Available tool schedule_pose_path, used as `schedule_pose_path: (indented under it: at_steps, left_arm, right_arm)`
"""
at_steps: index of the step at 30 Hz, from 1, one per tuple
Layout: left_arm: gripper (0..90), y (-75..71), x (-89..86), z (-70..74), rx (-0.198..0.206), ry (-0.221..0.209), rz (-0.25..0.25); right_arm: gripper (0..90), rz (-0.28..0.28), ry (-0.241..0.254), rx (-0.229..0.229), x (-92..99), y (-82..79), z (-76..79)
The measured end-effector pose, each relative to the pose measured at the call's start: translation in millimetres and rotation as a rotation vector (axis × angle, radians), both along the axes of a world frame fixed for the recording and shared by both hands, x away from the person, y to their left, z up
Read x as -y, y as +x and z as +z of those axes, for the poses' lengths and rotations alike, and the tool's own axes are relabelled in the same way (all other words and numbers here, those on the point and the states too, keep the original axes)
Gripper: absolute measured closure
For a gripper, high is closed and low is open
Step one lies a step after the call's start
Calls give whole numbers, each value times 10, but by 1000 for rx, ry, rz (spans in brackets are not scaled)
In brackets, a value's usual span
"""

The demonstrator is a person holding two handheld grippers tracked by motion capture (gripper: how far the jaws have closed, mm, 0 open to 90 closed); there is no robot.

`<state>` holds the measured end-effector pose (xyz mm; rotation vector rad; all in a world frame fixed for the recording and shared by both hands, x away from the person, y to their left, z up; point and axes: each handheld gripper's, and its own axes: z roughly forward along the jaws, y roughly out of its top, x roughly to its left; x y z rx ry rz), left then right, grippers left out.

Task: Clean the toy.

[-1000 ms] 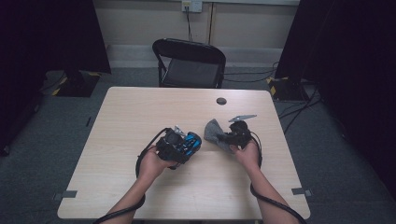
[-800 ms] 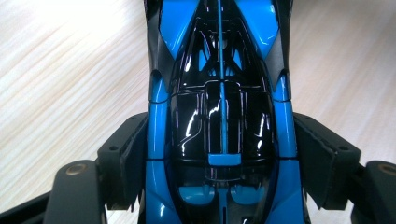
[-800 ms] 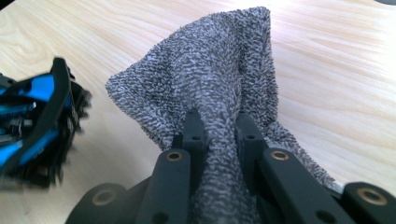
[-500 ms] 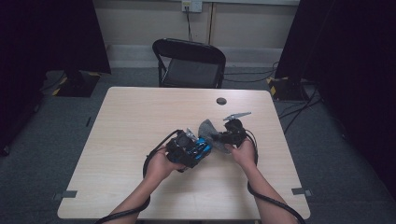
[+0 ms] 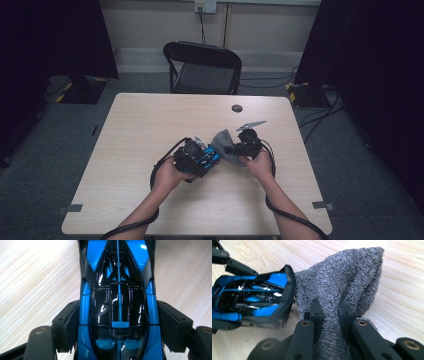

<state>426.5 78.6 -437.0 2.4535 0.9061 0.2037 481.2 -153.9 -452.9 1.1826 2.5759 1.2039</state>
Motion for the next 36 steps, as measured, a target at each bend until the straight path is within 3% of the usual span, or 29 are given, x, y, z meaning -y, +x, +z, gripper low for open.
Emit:
schedule_pose_path:
  at_steps: [8, 13, 23, 26, 36]
  left_arm:
    - [268, 50, -84, 19, 6, -5, 27]
    - [269, 67, -126, -68, -12, -14, 37]
    - [269, 65, -183, -30, 19, -42, 56]
    - [269, 73, -190, -23, 37, -32, 62]
    - [269, 129, -273, -57, 39, -68, 106]
  right_arm:
    - [791, 15, -3, -3, 45, -40, -6]
    - [790, 19, -7, -14, 56, -57, -40]
    - [789, 14, 2, -24, 69, -53, -82]
    - [789, 22, -3, -30, 60, -55, -91]
    - [790, 60, 17, -48, 106, -122, -53]
